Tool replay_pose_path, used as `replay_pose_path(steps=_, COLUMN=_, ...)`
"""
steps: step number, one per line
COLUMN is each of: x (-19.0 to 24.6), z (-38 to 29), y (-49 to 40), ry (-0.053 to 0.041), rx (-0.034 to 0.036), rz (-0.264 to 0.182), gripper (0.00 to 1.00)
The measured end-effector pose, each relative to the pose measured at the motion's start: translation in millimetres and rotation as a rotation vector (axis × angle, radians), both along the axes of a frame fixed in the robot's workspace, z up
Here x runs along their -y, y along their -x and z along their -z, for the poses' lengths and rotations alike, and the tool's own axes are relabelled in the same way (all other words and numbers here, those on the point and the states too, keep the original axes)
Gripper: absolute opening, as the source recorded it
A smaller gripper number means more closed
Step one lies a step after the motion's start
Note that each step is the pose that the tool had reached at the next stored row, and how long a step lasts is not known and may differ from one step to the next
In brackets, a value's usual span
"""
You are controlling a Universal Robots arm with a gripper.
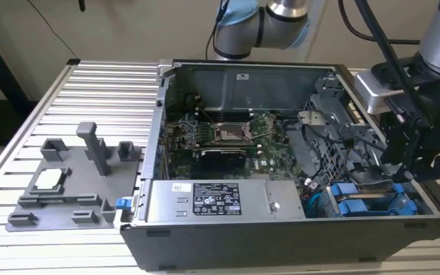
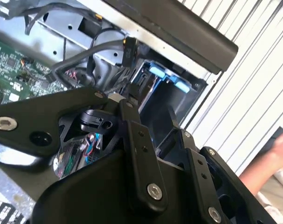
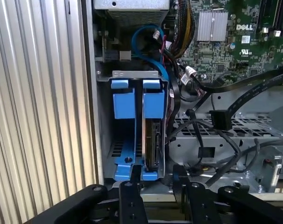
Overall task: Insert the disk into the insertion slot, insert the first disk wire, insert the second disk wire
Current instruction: 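Insert the first disk wire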
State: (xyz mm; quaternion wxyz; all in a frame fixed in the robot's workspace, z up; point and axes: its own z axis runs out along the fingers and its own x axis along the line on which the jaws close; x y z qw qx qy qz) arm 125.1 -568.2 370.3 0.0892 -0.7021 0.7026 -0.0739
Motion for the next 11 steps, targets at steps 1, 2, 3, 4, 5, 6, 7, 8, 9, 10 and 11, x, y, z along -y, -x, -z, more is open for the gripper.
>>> replay_pose_path(steps=1, x=-0.9, z=0.0, y=-0.1, ry=0.0002, rx=0.0001, rz=-0.003, gripper=0.41)
replay_pose_path(steps=2, x=-1.8, z=0.0, y=-0.1, ry=0.0002, rx=0.0001, rz=-0.005, gripper=0.41)
replay_pose_path(steps=3, x=-2.8, z=0.0, y=-0.1, ry=0.0004, rx=0.0001, rz=-0.007, gripper=0.41)
replay_pose_path(steps=4, x=-3.8, z=-0.1, y=-0.1, ry=0.0005, rx=0.0001, rz=-0.01, gripper=0.41)
replay_pose_path(steps=5, x=-4.6, z=0.0, y=-0.2, ry=0.0005, rx=0.0001, rz=-0.012, gripper=0.41)
replay_pose_path(steps=6, x=-5.3, z=0.0, y=-0.2, ry=0.0006, rx=0.0001, rz=-0.015, gripper=0.41)
replay_pose_path(steps=7, x=-5.7, z=0.0, y=-0.3, ry=0.0005, rx=0.0001, rz=-0.019, gripper=0.41)
replay_pose_path(steps=8, x=-6.0, z=0.0, y=-0.7, ry=0.0006, rx=0.0001, rz=-0.023, gripper=0.41)
replay_pose_path(steps=9, x=-6.3, z=0.0, y=-1.0, ry=0.0007, rx=0.0001, rz=-0.027, gripper=0.41)
replay_pose_path(steps=10, x=-6.5, z=0.0, y=-1.5, ry=0.0006, rx=0.0001, rz=-0.03, gripper=0.41)
replay_pose_path(steps=11, x=-6.7, z=0.1, y=-2.0, ry=0.0005, rx=-0.0002, rz=-0.033, gripper=0.41)
